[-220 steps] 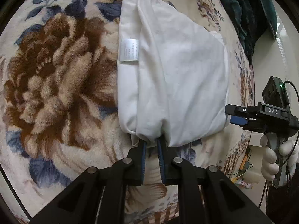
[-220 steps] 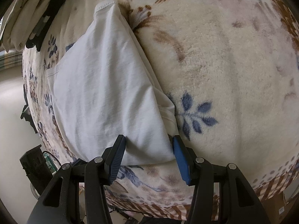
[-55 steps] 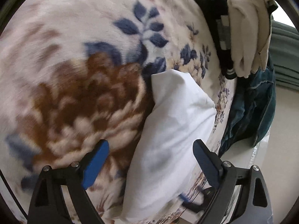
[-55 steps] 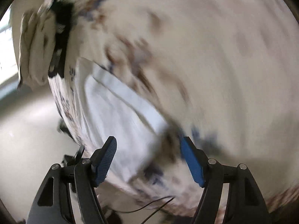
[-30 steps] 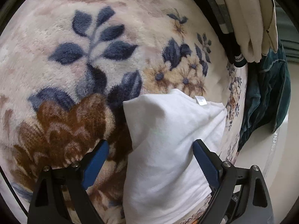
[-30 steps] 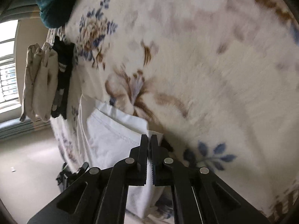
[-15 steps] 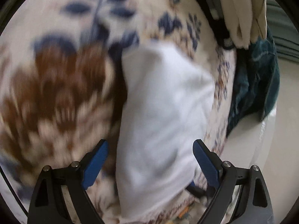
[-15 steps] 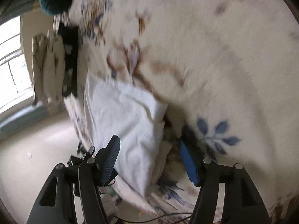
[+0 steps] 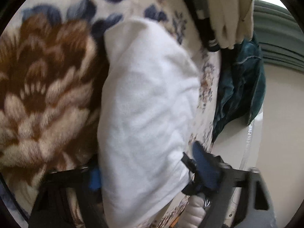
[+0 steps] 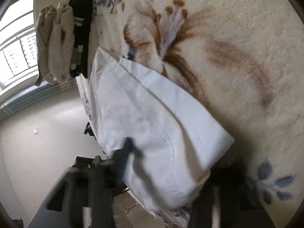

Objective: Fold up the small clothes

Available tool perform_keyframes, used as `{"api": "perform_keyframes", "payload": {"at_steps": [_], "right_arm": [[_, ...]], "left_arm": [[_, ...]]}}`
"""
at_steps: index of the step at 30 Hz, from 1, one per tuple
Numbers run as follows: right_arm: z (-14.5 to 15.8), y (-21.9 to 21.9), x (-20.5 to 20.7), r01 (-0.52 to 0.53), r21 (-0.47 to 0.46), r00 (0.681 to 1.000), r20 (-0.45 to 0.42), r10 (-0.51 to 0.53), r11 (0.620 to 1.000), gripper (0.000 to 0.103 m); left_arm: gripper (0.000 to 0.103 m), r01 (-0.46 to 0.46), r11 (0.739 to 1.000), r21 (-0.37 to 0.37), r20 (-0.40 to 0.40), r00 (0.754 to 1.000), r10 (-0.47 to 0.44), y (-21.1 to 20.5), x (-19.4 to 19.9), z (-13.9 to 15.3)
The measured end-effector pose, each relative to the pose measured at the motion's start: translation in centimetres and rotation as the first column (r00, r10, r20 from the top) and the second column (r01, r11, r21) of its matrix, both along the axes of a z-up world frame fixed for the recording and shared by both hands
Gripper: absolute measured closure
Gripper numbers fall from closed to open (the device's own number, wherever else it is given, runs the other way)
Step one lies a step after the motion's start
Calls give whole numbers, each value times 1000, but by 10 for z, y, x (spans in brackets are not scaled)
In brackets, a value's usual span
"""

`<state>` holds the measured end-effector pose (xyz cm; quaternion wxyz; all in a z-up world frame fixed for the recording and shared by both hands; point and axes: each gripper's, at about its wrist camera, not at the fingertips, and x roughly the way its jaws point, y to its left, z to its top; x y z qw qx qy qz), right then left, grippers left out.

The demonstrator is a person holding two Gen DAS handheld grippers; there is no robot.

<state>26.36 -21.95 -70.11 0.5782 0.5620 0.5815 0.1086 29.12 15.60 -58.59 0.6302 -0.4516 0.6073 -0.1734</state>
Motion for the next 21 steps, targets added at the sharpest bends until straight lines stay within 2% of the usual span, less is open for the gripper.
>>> {"api": "perform_keyframes", "payload": {"at_steps": [1,2,3,6,11,16,21], "right_arm": [[3,0,0,8,-6,1000,3,-8,1000,77],[6,1,0,19,-9,1000,8,-19,1000,79],[10,1,-1,27,-14,1000,11,-26,1000,82],[27,2,-1,51,-28,998,27,-50,998,85],[65,5,5,65,-51,996,65,-62,997,86],[115,5,26,79,-63,989,127,-71,995,87],[171,-2,68,113,-65,977,192,-99,991,87]], "left_arm": [[56,1,1000,1,7,1000,-1,0,1,2],[80,2,1000,12,17,1000,-2,2,2,7],[83,1,1000,22,29,1000,-2,3,4,12],[83,-1,1000,25,61,998,-1,6,7,28],[84,17,999,39,127,992,-22,10,25,70],[84,51,997,52,191,980,-61,4,63,118],[84,80,995,61,269,958,-94,-6,122,176]]}}
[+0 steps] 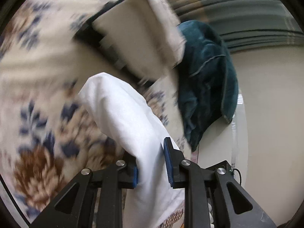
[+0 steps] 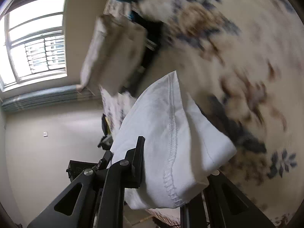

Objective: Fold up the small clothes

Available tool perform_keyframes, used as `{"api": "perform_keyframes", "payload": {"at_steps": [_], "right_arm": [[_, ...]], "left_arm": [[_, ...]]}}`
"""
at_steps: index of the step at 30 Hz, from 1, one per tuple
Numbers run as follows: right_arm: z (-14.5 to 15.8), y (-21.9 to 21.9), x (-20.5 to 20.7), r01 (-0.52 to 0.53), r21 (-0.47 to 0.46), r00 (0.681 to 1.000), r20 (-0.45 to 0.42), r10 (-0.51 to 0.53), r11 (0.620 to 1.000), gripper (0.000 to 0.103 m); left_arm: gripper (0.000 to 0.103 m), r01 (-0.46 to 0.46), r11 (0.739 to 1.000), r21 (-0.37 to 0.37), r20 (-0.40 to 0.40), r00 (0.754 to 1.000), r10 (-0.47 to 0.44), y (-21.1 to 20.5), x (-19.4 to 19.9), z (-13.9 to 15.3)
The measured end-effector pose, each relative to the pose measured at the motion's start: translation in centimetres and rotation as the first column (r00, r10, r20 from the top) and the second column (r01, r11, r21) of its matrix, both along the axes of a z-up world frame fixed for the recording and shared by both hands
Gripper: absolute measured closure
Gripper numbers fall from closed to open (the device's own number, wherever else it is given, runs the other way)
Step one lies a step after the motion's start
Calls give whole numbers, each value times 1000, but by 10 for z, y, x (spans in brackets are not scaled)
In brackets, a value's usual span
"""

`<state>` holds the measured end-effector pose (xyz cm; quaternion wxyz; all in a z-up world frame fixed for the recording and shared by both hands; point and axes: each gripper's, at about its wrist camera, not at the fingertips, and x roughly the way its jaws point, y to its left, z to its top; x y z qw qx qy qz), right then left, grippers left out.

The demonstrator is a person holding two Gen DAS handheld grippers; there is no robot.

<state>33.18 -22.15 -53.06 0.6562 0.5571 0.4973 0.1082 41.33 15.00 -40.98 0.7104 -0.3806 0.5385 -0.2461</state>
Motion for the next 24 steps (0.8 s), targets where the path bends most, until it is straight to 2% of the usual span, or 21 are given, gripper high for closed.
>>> {"api": "perform_keyframes", "payload": {"at_steps": [6,8,12,15,18,21,22,24], "right_arm": [[86,-7,86,65,-28,989,134,-60,998,87],[112,-7,121,90,-39,979,186,-81,995,87],[149,2,203,151,-40,952,276,-134,988,87],[148,13,263,187,-40,939,299,-167,981,87],[121,31,307,203,-57,942,283,-179,978,87],[74,51,327,194,-73,965,195,-176,978,87],[64,57,328,186,-82,970,172,-170,979,87],[49,67,329,160,-117,980,142,-142,980,87]], "left_arm": [[84,59,998,21,135,989,-61,-19,111,86],[84,84,996,41,183,979,-90,-24,164,116],[84,121,988,98,230,963,-140,-29,261,146],[84,149,975,164,211,960,-182,-27,319,131],[84,182,950,255,132,966,-221,-18,355,84],[81,200,930,308,5,977,-212,-7,363,30],[81,198,933,300,-27,979,-200,-1,363,16],[77,169,948,269,-41,986,-164,11,356,8]]}}
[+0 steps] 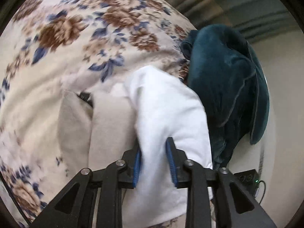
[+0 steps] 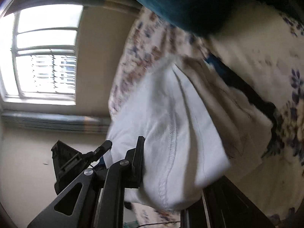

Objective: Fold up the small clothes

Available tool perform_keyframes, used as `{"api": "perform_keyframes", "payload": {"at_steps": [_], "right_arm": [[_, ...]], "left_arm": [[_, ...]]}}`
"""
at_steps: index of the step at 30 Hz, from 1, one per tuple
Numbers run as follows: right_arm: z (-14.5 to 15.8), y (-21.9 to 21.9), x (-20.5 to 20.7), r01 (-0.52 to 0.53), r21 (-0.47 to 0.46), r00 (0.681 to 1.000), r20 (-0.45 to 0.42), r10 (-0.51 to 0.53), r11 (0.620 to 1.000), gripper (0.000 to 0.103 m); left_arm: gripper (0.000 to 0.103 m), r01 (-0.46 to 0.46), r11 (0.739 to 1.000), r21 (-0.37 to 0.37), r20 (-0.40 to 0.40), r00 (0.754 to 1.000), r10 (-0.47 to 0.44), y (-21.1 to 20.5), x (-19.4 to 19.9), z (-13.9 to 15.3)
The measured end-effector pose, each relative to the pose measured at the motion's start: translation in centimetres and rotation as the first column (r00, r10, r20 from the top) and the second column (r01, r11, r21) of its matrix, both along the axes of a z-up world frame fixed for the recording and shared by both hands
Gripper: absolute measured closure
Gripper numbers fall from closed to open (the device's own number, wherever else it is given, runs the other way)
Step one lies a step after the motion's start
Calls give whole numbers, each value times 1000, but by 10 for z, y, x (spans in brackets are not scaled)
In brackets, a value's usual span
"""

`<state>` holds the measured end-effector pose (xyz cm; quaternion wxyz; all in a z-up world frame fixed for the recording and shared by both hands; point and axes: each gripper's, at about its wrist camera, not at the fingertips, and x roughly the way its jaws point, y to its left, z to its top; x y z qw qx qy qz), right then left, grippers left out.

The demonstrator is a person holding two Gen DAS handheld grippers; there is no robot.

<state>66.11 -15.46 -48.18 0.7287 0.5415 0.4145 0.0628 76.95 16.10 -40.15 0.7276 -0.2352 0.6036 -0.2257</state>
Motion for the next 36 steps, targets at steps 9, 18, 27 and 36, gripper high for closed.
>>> {"api": "perform_keyframes", "payload": {"at_steps": [9,18,27,36], "right_arm": [[34,6,10,-207,-378,973,-173,151,902,41],[105,27,-37,-286,-816,956,-275,98,502,3],[204,31,-109,-239,-898,971,-220,94,369,2],[335,39,-236,-125,-918,990,-88,114,376,2]], "left_arm": [[0,-114,956,271,264,964,40,-1,-57,58],[0,-161,817,553,302,953,-16,-45,-148,72],[0,-220,823,524,378,926,8,-57,-225,152],[0,-293,819,493,502,865,7,-62,-330,257]]}}
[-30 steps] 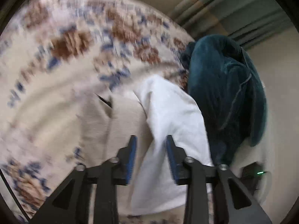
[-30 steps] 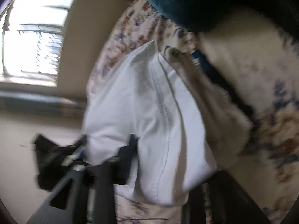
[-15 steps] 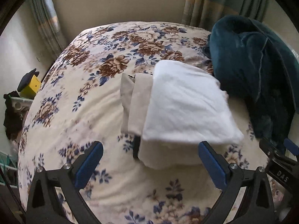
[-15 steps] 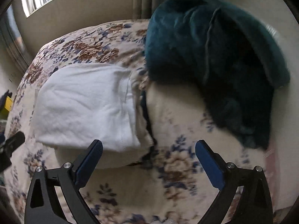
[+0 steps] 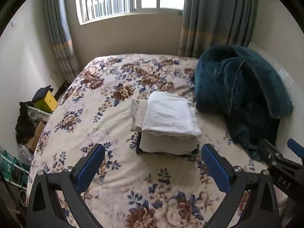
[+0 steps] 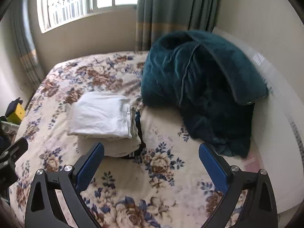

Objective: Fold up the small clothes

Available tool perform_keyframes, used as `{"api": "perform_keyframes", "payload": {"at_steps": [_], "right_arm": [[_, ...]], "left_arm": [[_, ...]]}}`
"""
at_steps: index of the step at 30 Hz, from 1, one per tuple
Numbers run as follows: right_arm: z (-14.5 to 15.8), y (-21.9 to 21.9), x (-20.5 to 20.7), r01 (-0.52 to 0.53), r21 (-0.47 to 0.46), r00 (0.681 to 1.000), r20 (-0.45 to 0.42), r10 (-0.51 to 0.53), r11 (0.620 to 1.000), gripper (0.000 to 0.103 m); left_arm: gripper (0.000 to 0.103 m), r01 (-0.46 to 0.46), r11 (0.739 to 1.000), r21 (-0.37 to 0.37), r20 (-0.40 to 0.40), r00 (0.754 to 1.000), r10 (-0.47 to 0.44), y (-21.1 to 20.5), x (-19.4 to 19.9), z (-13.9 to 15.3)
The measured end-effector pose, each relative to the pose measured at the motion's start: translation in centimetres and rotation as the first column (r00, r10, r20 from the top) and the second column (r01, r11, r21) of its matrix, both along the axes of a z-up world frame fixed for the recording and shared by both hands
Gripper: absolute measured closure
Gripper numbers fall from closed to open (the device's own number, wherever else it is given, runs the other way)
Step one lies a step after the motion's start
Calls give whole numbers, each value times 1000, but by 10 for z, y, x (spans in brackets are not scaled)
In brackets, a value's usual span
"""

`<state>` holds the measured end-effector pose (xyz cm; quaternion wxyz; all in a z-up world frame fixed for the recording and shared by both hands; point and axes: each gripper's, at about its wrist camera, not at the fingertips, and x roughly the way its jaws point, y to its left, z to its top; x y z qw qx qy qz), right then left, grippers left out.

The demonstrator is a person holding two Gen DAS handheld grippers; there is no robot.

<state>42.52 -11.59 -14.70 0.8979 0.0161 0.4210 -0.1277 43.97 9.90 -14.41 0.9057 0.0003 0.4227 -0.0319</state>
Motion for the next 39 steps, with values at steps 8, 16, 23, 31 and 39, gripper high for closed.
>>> {"api": "perform_keyframes", "payload": {"at_steps": [8,16,23,31,39], "right_arm": [[94,10,-121,-40,-3,994,99,40,999,2],[140,12,-213,-74,-9,986,151,75,997,2],[171,11,-263,-91,-25,975,203,94,996,2],[190,7,-288,-108,-32,966,231,113,994,2],[190,5,-291,-122,-18,966,229,123,992,2]], "left_arm": [[0,2,1000,20,97,995,-4,-3,-98,68],[0,-17,1000,27,142,990,13,-1,-165,98],[0,-4,1000,19,173,985,0,-6,-193,109],[0,-14,1000,7,182,983,13,-9,-210,115],[0,-29,1000,5,192,981,27,-8,-220,121]]}}
